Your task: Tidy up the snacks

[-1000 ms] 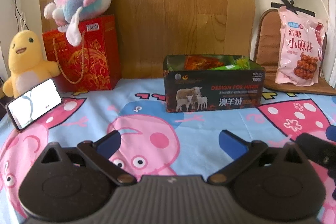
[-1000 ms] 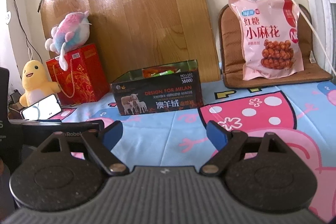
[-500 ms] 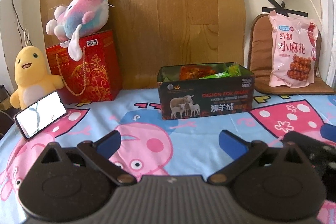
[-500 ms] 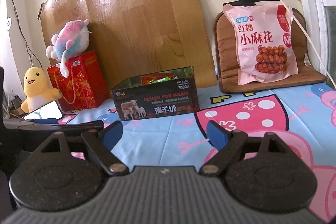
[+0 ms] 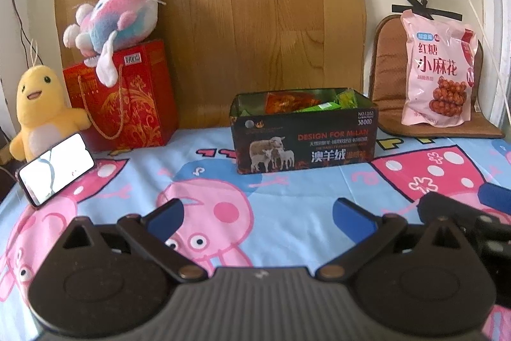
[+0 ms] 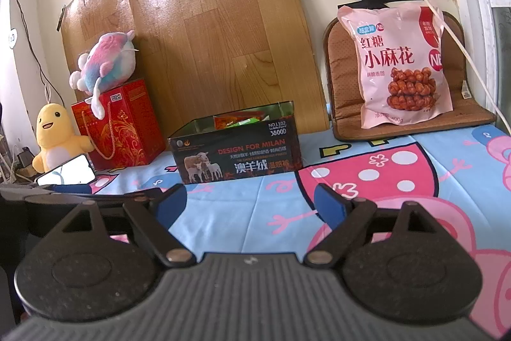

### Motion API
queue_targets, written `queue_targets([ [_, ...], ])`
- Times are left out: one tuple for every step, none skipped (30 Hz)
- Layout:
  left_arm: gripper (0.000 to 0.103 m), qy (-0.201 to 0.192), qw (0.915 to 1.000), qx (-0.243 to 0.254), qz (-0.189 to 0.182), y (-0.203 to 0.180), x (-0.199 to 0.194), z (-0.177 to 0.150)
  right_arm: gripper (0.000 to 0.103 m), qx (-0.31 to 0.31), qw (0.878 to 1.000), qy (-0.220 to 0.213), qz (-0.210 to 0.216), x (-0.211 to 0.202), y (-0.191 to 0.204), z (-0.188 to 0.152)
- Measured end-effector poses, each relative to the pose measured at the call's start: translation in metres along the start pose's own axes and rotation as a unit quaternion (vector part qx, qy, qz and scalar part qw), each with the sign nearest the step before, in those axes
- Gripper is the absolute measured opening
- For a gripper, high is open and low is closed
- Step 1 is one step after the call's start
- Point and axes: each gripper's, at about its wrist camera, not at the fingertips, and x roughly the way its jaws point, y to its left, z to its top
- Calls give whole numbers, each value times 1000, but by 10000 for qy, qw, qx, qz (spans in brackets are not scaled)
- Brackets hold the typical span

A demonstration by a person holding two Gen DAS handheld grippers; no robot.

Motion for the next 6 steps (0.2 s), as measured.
queue_targets([
  [103,6,10000,-1,-27,1,1,0,89,0,10000,0,-1,0,0,0],
  [103,-9,10000,-1,-46,1,0,-1,89,3,10000,2,-1,0,0,0],
  [103,-25,10000,-8,-65,2,0,-1,89,7,10000,-2,-3,-1,0,0],
  [103,-36,10000,-11,-89,2,-1,-1,89,4,10000,-6,-3,-1,0,0],
  [103,-51,9999,13,-129,2,-1,-1,89,-8,10000,-13,-10,-1,0,0],
  [103,-61,9998,35,-161,1,-1,-1,89,-26,10000,-30,-28,-1,1,0],
])
